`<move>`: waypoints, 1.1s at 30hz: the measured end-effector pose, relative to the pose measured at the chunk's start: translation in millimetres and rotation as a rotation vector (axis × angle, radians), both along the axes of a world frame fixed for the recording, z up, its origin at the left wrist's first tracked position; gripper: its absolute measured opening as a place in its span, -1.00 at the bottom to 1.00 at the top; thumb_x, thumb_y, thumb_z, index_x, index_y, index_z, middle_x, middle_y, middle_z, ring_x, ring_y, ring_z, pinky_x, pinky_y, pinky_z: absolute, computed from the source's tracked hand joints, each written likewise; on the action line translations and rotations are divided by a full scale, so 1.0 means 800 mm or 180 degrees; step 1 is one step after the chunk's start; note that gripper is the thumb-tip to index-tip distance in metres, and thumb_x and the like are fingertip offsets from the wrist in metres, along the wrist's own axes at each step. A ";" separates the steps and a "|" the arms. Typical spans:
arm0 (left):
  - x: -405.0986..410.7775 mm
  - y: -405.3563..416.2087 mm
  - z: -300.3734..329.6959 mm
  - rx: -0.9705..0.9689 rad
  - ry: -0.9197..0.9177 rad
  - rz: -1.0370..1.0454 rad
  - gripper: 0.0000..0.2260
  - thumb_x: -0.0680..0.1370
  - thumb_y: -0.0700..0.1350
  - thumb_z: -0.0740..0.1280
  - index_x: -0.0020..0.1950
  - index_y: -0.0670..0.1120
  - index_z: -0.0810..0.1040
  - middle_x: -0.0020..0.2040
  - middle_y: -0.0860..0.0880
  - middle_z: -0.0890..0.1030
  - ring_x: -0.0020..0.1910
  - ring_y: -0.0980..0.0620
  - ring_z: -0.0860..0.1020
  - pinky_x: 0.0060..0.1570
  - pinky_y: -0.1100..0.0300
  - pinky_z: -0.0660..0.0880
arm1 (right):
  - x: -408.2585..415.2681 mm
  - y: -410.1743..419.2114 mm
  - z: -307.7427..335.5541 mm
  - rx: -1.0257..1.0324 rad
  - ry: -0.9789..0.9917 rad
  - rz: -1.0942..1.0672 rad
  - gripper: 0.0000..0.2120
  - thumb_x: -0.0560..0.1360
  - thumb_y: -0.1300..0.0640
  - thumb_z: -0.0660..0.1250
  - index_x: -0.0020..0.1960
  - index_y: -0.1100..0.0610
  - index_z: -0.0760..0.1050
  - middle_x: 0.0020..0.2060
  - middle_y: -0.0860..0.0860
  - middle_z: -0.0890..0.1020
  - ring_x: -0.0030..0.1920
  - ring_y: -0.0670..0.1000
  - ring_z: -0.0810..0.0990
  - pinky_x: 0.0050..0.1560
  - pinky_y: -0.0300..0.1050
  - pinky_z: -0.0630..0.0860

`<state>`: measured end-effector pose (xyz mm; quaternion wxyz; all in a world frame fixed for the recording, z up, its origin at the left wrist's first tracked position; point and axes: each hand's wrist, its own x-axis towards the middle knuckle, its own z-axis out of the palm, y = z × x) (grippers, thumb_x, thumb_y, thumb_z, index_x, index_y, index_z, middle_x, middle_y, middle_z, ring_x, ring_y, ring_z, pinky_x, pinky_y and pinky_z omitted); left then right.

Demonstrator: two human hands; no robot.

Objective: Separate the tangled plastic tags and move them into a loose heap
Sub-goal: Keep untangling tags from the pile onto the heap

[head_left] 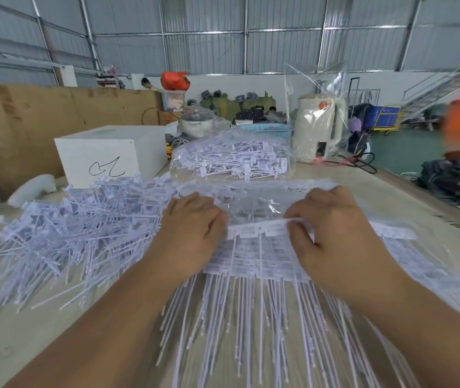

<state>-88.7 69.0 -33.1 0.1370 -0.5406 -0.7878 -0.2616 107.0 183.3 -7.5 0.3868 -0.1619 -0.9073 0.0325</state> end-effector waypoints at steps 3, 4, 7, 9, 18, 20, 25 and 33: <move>0.008 -0.002 0.007 0.0679 -0.0311 -0.0171 -0.53 0.59 0.14 0.04 0.15 -0.07 0.65 0.23 -0.01 0.56 0.33 0.01 0.38 0.39 0.05 0.18 | 0.005 0.003 0.008 -0.0138 0.0253 0.0079 -0.82 0.45 0.16 0.20 -0.17 0.12 0.58 -0.29 0.01 0.53 -0.18 0.07 0.37 -0.10 -0.02 0.30; 0.012 -0.002 0.010 0.0894 -0.0406 -0.0267 -0.54 0.59 0.15 0.04 0.16 -0.05 0.64 0.20 0.06 0.56 0.31 0.06 0.39 0.37 0.12 0.20 | 0.007 0.004 0.010 -0.0185 0.0378 0.0116 -0.84 0.45 0.17 0.21 -0.17 0.13 0.56 -0.29 0.00 0.53 -0.18 0.04 0.35 -0.11 -0.04 0.29; 0.029 -0.006 0.018 0.1278 -0.1118 -0.0635 -0.68 0.58 0.05 0.07 0.12 0.14 0.60 0.11 0.31 0.56 0.25 0.25 0.42 0.24 0.45 0.22 | 0.012 0.005 0.016 -0.0203 0.0640 0.0287 -0.92 0.43 0.21 0.26 -0.20 0.13 0.52 -0.29 -0.04 0.51 -0.18 -0.01 0.34 -0.11 -0.23 0.29; 0.038 -0.008 0.022 0.1297 -0.1546 -0.0785 -0.70 0.55 0.02 0.10 0.14 0.22 0.56 0.14 0.31 0.57 0.22 0.32 0.44 0.21 0.48 0.26 | 0.015 0.004 0.017 -0.0336 0.0768 0.0480 -0.93 0.44 0.24 0.27 -0.20 0.12 0.50 -0.28 -0.07 0.51 -0.18 -0.02 0.38 -0.12 -0.31 0.31; 0.055 -0.011 0.036 0.1109 -0.2333 -0.1370 -0.85 0.47 -0.02 0.31 -0.21 0.08 0.67 -0.39 0.03 0.62 -0.36 0.09 0.54 -0.27 0.32 0.46 | 0.026 0.017 0.016 -0.1294 -0.0165 0.0975 -0.85 0.49 -0.08 0.31 -0.07 -0.01 0.53 -0.37 0.08 0.53 -0.43 0.04 0.44 -0.40 -0.04 0.35; 0.054 -0.016 0.039 0.0731 -0.2578 -0.1582 -0.89 0.44 -0.02 0.37 -0.20 0.02 0.69 -0.41 0.00 0.60 -0.39 0.07 0.51 -0.31 0.32 0.44 | 0.029 0.018 0.016 -0.1425 -0.0807 0.1263 -0.84 0.55 -0.09 0.33 -0.06 -0.01 0.57 -0.42 0.06 0.50 -0.47 -0.04 0.38 -0.43 -0.10 0.30; 0.058 -0.017 0.043 0.0233 -0.2884 -0.1616 -0.88 0.46 0.05 0.42 -0.18 0.03 0.69 -0.46 0.00 0.56 -0.52 0.14 0.41 -0.46 0.37 0.34 | 0.029 0.016 0.016 -0.1737 -0.0752 0.1399 -0.68 0.46 -0.14 0.30 -0.30 0.08 0.47 -0.52 -0.07 0.32 -0.49 -0.08 0.29 -0.44 -0.18 0.22; 0.079 -0.001 0.033 0.1358 -0.3564 -0.1469 -0.74 0.49 0.01 0.37 -0.25 -0.17 0.62 -0.45 -0.01 0.50 -0.45 0.05 0.38 -0.36 0.27 0.35 | 0.008 0.004 0.005 -0.1940 0.0377 0.1106 -0.60 0.57 0.09 0.31 -0.42 0.02 0.34 -0.55 -0.15 0.24 -0.51 -0.14 0.21 -0.49 -0.30 0.17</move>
